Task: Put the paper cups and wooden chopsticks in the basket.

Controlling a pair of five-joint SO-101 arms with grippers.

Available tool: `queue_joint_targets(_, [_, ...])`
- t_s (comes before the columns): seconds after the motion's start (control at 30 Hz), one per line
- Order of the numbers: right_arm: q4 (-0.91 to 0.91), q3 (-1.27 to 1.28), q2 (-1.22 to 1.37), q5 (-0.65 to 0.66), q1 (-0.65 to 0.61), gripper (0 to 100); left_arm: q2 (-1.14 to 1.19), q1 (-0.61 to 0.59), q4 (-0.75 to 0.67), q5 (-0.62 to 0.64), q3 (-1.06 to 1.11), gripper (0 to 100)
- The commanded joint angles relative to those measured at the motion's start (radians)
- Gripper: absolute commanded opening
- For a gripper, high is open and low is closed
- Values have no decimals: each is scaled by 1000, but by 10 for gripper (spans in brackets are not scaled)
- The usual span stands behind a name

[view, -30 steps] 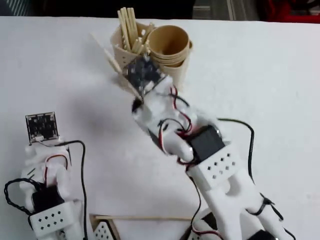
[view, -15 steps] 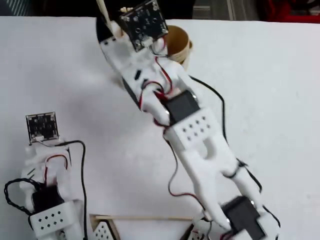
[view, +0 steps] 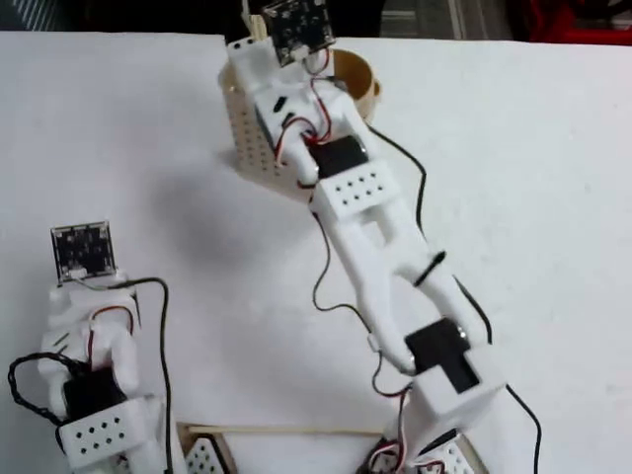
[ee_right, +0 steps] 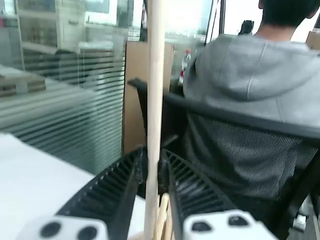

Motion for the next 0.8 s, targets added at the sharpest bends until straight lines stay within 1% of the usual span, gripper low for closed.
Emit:
queue_joint_targets(0.0, [-16, -41, 12, -14, 13, 18, -12, -7, -32, -6, -6, 27])
queue_joint_targets(0.17, [1, -12, 19, -14, 12, 26, -12, -7, -32, -6, -6, 27])
queue_joint_targets(0.3, [53, 15, -15, -14, 7, 121, -12, -7, -32, -6, -6, 27])
queue_joint_targets(0.37, [104, 28, -50, -14, 7, 146, -12, -7, -32, -6, -6, 27])
queue_joint_targets(0.47, [226, 38, -127, -14, 7, 123, -12, -7, -32, -6, -6, 27])
queue_joint_targets(0.63, [486, 84, -291, -9, 5, 52, -12, -7, -32, -6, -6, 27])
queue_joint_targets(0.77, [638, 158, -415, -8, 5, 18, -12, -7, -32, -6, -6, 27])
